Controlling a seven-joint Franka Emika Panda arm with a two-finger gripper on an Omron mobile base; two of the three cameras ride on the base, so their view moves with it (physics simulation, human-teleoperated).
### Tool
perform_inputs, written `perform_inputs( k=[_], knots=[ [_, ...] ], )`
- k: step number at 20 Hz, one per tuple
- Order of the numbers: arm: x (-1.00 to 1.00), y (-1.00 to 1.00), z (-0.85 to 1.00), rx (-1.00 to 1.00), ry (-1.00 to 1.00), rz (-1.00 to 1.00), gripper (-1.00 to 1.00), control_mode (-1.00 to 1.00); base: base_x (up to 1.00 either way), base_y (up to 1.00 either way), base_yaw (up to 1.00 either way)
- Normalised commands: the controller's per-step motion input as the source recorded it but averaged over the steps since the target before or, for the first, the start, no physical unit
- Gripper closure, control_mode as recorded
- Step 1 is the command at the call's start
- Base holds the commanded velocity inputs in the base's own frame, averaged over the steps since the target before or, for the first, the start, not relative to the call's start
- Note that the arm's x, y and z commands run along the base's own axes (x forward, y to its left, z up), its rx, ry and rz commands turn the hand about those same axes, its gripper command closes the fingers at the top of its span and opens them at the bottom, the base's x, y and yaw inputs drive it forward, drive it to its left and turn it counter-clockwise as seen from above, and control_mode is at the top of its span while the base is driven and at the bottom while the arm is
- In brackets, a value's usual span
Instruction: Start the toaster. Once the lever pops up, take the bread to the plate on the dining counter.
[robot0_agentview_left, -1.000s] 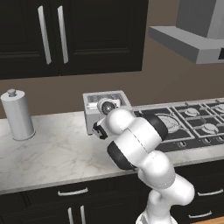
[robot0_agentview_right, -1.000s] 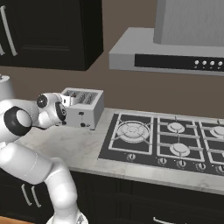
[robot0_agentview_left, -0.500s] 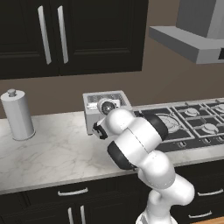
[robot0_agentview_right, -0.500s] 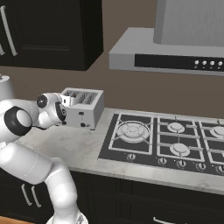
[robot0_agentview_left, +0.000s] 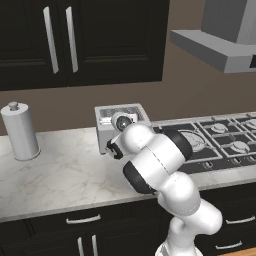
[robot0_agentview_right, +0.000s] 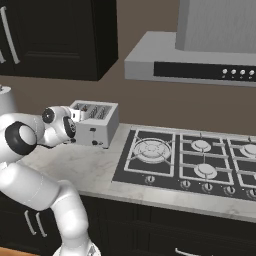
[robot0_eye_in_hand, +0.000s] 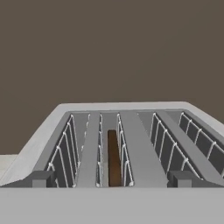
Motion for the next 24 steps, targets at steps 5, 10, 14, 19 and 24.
perform_inputs(
  k=[5,10,14,19,24],
  knots=[
    [0.0,0.0,0.0,0.0,0.0,0.0,-1.0,-1.0,0.0,0.0,0.0],
    [0.0,0.0,0.0,0.0,0.0,0.0,-1.0,-1.0,0.0,0.0,0.0],
    [0.0,0.0,0.0,0.0,0.0,0.0,-1.0,-1.0,0.0,0.0,0.0],
    [0.0,0.0,0.0,0.0,0.0,0.0,-1.0,-1.0,0.0,0.0,0.0],
    [0.0,0.0,0.0,0.0,0.0,0.0,-1.0,-1.0,0.0,0.0,0.0]
  ],
)
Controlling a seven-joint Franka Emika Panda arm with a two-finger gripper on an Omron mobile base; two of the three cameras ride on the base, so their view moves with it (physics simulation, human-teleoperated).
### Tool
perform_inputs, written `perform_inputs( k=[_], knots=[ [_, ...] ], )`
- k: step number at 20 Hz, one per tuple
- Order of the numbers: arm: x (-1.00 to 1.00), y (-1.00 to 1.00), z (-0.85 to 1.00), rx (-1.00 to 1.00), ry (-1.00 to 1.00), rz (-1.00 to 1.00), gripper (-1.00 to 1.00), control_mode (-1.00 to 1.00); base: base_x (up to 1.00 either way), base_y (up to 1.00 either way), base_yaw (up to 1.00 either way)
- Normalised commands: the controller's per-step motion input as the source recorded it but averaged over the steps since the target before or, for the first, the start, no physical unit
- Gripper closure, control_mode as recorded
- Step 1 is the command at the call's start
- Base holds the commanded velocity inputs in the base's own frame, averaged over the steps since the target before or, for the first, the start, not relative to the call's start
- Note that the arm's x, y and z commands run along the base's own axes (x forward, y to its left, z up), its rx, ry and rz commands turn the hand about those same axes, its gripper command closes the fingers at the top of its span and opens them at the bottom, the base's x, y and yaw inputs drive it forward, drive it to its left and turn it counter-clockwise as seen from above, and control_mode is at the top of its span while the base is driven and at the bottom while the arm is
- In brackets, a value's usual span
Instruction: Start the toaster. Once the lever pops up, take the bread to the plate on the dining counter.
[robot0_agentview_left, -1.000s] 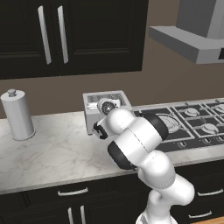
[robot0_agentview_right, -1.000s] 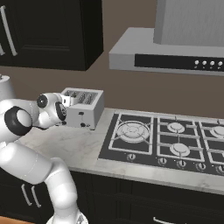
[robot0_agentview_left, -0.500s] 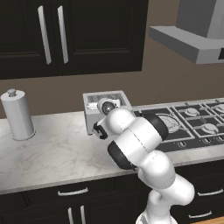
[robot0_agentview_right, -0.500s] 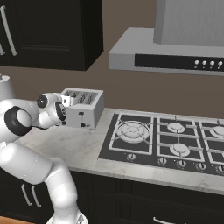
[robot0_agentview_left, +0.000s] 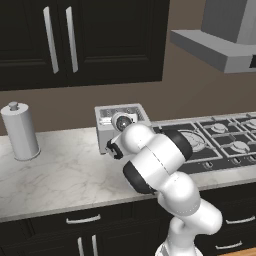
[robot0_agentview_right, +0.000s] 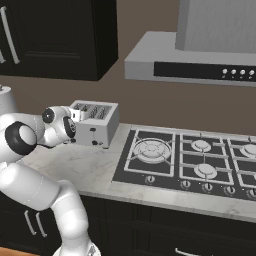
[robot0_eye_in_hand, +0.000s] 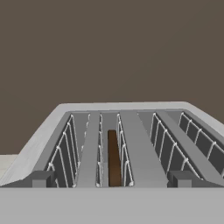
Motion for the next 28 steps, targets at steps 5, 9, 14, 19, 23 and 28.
perform_inputs(
  k=[5,9,14,19,23,28],
  knots=[
    [0.0,0.0,0.0,0.0,0.0,0.0,-1.0,-1.0,0.0,0.0,0.0],
    [0.0,0.0,0.0,0.0,0.0,0.0,-1.0,-1.0,0.0,0.0,0.0],
    [0.0,0.0,0.0,0.0,0.0,0.0,-1.0,-1.0,0.0,0.0,0.0],
    [0.0,0.0,0.0,0.0,0.0,0.0,-1.0,-1.0,0.0,0.0,0.0],
    [0.0,0.0,0.0,0.0,0.0,0.0,-1.0,-1.0,0.0,0.0,0.0],
    [0.0,0.0,0.0,0.0,0.0,0.0,-1.0,-1.0,0.0,0.0,0.0]
  ],
)
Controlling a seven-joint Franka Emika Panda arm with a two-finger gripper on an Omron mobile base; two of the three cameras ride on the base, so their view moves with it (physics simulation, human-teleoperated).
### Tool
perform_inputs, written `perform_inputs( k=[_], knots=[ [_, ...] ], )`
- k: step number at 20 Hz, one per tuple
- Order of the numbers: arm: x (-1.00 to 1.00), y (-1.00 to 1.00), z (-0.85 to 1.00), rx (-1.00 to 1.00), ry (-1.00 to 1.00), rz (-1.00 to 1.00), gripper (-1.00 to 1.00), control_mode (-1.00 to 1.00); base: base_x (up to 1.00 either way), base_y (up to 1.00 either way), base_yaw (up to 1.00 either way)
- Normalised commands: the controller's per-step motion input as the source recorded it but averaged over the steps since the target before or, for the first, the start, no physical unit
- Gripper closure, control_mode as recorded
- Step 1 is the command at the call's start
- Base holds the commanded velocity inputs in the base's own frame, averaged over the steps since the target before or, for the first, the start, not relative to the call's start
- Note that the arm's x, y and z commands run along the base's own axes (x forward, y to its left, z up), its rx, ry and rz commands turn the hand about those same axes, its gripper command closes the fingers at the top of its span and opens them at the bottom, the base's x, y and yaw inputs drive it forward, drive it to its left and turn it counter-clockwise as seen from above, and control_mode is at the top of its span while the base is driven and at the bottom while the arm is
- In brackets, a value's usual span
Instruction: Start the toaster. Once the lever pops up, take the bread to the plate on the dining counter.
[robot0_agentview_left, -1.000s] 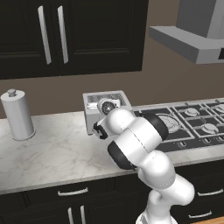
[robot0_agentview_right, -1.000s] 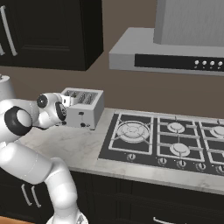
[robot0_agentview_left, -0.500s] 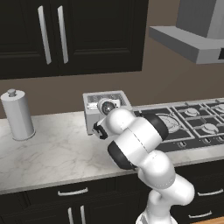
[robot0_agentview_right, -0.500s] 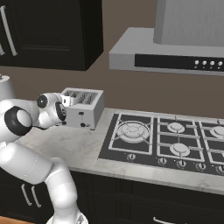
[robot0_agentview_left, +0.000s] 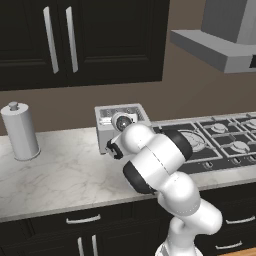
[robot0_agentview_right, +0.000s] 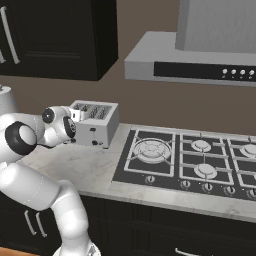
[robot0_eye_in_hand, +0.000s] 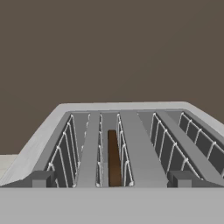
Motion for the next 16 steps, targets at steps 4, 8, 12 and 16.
perform_inputs(
  k=[4,8,12,16],
  knots=[
    [0.0,0.0,0.0,0.0,0.0,0.0,-1.0,-1.0,0.0,0.0,0.0],
    [0.0,0.0,0.0,0.0,0.0,0.0,-1.0,-1.0,0.0,0.0,0.0],
    [0.0,0.0,0.0,0.0,0.0,0.0,-1.0,-1.0,0.0,0.0,0.0],
    [0.0,0.0,0.0,0.0,0.0,0.0,-1.0,-1.0,0.0,0.0,0.0]
  ],
)
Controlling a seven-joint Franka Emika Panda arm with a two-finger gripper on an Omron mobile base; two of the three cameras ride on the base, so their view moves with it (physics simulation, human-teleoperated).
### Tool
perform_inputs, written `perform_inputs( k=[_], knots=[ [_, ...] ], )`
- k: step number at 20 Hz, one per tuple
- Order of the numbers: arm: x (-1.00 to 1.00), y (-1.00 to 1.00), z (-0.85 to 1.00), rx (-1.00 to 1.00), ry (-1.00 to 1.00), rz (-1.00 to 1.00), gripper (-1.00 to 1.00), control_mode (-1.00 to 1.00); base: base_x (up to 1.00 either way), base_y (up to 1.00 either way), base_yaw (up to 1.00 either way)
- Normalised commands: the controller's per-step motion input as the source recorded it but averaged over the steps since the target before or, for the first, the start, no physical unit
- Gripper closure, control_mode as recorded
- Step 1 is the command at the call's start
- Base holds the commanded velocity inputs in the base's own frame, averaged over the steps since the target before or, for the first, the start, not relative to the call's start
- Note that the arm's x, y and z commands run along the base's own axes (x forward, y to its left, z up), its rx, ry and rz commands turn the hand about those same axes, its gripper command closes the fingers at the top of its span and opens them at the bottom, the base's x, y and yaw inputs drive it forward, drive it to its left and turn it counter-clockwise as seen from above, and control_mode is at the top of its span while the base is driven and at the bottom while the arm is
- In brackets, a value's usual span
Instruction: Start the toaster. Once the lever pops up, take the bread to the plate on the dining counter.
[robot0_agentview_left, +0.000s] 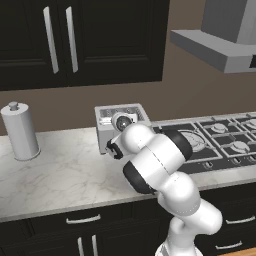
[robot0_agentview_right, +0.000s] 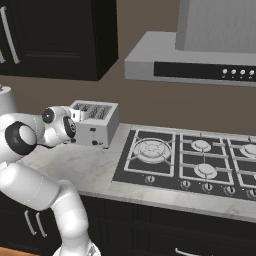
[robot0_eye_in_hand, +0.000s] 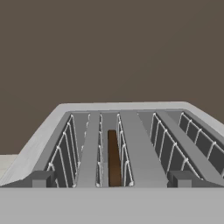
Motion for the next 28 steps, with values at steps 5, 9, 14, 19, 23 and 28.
perform_inputs(
  k=[5,9,14,19,23,28],
  knots=[
    [0.0,0.0,0.0,0.0,0.0,0.0,-1.0,-1.0,0.0,0.0,0.0],
    [0.0,0.0,0.0,0.0,0.0,0.0,-1.0,-1.0,0.0,0.0,0.0],
    [0.0,0.0,0.0,0.0,0.0,0.0,-1.0,-1.0,0.0,0.0,0.0],
    [0.0,0.0,0.0,0.0,0.0,0.0,-1.0,-1.0,0.0,0.0,0.0],
    [0.0,0.0,0.0,0.0,0.0,0.0,-1.0,-1.0,0.0,0.0,0.0],
    [0.0,0.0,0.0,0.0,0.0,0.0,-1.0,-1.0,0.0,0.0,0.0]
  ],
)
